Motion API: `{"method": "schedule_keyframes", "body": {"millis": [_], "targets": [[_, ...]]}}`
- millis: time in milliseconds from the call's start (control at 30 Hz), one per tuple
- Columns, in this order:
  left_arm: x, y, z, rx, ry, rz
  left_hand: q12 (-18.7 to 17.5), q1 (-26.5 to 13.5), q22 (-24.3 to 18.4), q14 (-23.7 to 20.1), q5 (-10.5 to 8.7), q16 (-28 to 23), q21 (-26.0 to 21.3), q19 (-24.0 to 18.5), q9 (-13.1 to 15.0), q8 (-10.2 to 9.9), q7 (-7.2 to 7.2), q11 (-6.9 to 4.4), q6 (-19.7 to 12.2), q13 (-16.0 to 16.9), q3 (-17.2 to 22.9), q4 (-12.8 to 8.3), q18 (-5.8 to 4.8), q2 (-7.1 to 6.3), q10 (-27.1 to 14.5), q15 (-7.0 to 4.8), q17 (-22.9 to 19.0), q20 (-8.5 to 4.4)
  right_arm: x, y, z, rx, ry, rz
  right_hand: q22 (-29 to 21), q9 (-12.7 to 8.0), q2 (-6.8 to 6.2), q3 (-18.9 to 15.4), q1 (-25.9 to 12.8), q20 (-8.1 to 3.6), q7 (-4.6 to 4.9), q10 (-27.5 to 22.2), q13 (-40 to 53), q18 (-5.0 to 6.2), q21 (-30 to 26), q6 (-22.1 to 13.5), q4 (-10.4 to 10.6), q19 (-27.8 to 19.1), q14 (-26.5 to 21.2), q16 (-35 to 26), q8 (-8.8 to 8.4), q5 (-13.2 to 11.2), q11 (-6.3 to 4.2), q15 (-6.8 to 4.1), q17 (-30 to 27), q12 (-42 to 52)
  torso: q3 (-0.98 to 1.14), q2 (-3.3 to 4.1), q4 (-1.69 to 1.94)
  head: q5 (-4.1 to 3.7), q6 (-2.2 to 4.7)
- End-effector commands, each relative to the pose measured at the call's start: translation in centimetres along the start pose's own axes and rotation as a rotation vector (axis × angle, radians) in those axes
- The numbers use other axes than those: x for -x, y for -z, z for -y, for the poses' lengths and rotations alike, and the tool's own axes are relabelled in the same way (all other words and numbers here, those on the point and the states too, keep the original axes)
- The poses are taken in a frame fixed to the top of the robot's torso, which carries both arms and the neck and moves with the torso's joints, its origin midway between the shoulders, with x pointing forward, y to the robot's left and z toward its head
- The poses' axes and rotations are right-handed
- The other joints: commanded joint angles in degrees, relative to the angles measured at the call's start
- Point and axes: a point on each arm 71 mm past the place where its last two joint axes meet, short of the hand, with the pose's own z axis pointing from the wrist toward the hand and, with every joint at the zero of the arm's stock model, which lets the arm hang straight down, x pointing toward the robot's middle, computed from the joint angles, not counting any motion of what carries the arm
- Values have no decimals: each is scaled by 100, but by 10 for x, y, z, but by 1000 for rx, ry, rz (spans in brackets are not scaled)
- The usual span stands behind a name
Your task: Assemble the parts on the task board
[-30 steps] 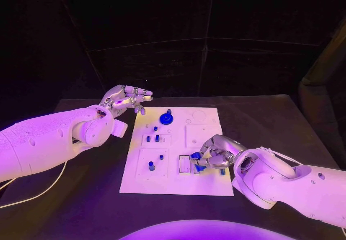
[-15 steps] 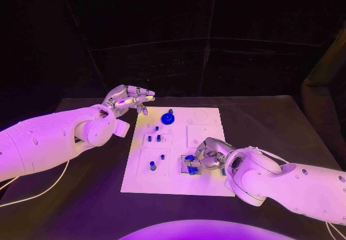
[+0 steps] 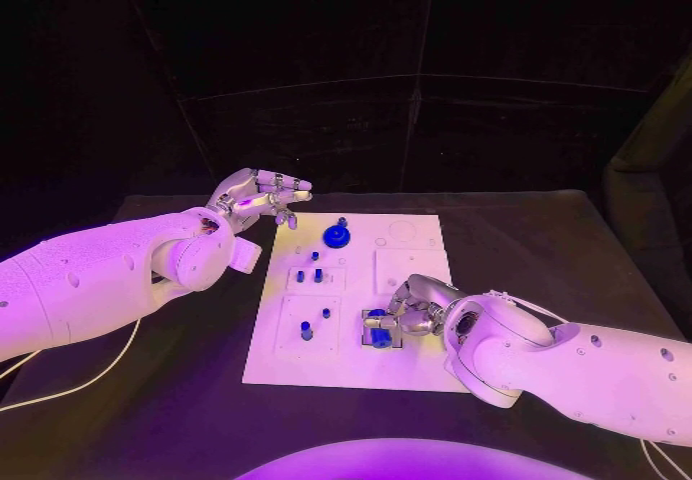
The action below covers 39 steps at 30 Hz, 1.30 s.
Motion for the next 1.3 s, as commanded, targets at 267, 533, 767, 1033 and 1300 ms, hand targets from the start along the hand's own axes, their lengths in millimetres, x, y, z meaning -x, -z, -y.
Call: {"method": "schedule_keyframes", "body": {"millis": [267, 533, 767, 1033, 1300], "targets": [[-1, 0, 2, -5, 7, -9, 23, 2, -6, -36, 14, -30, -35, -43, -4, 28, 19, 13, -27, -9, 20, -3, 76, -28, -39, -7, -5, -10, 3, -1, 0, -5, 28, 30, -13, 92, -486, 309, -511, -22, 26, -36, 423, -35, -53, -55, 18, 87, 392, -28, -8, -721, -24, -15, 367, -127, 4, 2, -11, 21, -6], [-1, 0, 1, -4, 7, -10, 23, 2, -6, -36, 14, -30, -35, -43, -4, 28, 19, 13, -27, -9, 20, -3, 76, -28, -39, -7, -5, -10, 3, 2, -1, 20, 26, 27, 3, 125, -474, 513, -497, -23, 22, -34, 427, -37, -48, -49, 2, 92, 392, -34, -1, -668, -29, -16, 363, -147, 10, 2, -7, 23, -11], [-1, 0, 1, -2, 8, -12, 23, 2, -6, -36, 14, -30, -35, -43, -4, 28, 19, 13, -27, -9, 20, -3, 76, -28, -39, -7, -5, -10, 2, 7, -2, 57, 45, 3, 68, 189, -332, 739, 707, -36, 9, -8, 470, -50, -17, 0, -604, 110, 405, -9, 26, -285, -46, -32, 435, -140, 6, -4, -18, 42, -22], [-1, -1, 1, 0, 8, -12, 33, 7, -13, -44, 15, -33, -44, -42, -4, 34, 17, 11, -30, -10, 28, -7, 77, -16, -48, -7, -27, -10, 4, 6, -2, 64, 82, 16, 130, 207, -272, 773, 975, -36, 11, -2, 478, -63, 16, 31, -823, 128, 413, 11, 30, -387, -44, -29, 486, -149, 5, 1, -2, 26, -20], [-1, -1, 1, 2, 7, -11, 33, 7, -13, -44, 15, -33, -44, -42, -4, 34, 17, 11, -30, -10, 28, -7, 77, -16, -48, -7, -27, -10, 6, 3, 0, 59, 90, 41, 136, 211, -205, 753, 923, -34, 12, -2, 475, -64, 19, 48, -806, 129, 414, 12, 27, -360, -43, -28, 491, -161, 4, 2, -1, 22, -24]]}}
